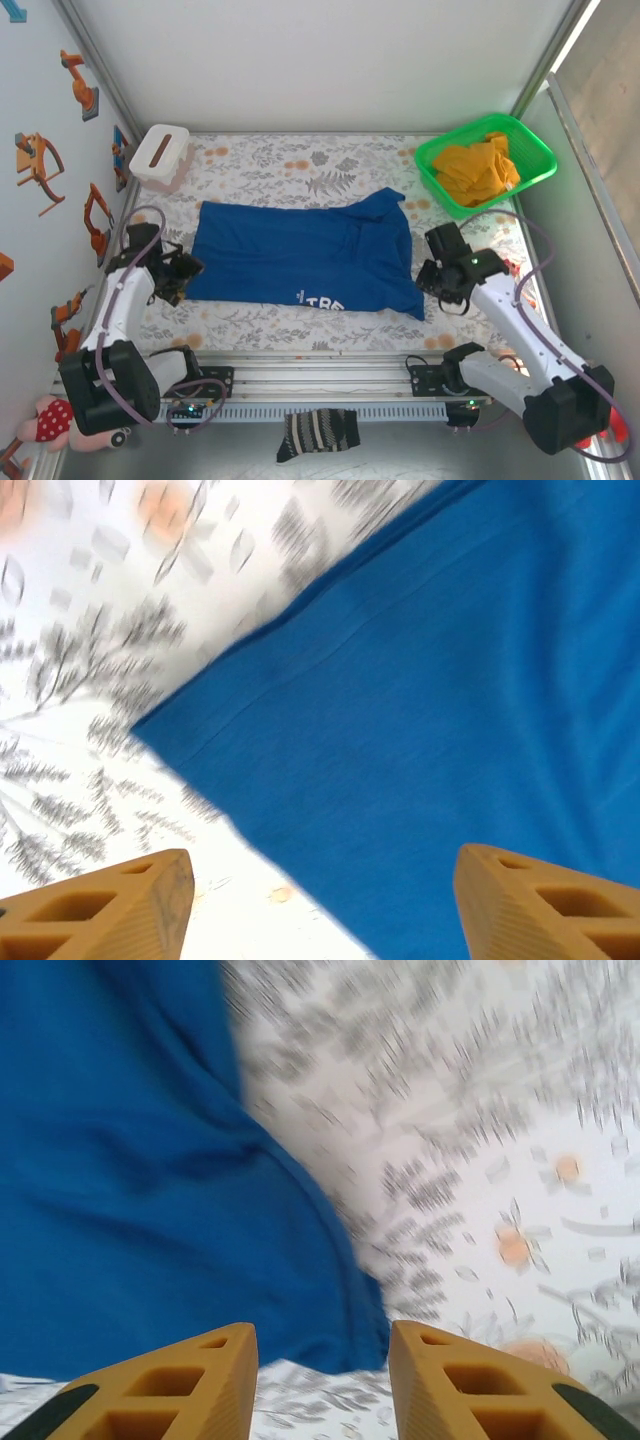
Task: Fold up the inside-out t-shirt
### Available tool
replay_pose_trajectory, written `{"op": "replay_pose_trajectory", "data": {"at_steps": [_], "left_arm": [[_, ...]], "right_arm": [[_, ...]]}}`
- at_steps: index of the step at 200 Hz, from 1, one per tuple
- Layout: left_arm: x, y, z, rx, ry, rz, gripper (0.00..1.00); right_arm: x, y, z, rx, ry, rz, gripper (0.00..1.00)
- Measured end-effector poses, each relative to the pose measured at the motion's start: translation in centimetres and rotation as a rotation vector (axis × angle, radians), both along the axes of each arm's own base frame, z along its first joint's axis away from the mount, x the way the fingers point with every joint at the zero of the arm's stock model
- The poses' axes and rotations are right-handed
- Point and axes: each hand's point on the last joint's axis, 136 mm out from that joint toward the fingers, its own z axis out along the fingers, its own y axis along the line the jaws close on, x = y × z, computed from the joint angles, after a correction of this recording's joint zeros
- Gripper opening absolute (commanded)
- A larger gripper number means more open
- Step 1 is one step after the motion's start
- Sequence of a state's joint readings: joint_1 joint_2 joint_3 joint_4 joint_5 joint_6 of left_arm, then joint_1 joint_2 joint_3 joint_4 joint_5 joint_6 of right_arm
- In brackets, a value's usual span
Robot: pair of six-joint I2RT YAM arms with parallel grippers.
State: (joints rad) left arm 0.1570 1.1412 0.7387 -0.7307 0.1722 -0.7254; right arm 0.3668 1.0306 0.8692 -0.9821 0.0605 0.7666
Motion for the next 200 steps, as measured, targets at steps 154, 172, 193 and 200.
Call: {"op": "replay_pose_trajectory", "data": {"at_steps": [154, 172, 193, 200], "left_arm": [[23.7, 0.0, -3.0, 0.164, 0.012, -0.411, 0.69], [24.1, -0.5, -3.7, 0.177, 0.027, -0.443, 0.69], [24.0, -0.8, -4.3, 0.181, 0.046, -0.465, 0.69], [24.0, -0.8, -4.4, 0.184, 0.049, -0.469, 0.68]], "right_arm": [[21.4, 8.7, -4.8, -0.023, 0.079, 0.302, 0.4], [21.9, 9.0, -5.4, -0.015, 0.087, 0.304, 0.4], [22.5, 9.4, -5.8, -0.005, 0.09, 0.307, 0.41], [22.8, 9.6, -5.9, -0.002, 0.089, 0.308, 0.41]]}}
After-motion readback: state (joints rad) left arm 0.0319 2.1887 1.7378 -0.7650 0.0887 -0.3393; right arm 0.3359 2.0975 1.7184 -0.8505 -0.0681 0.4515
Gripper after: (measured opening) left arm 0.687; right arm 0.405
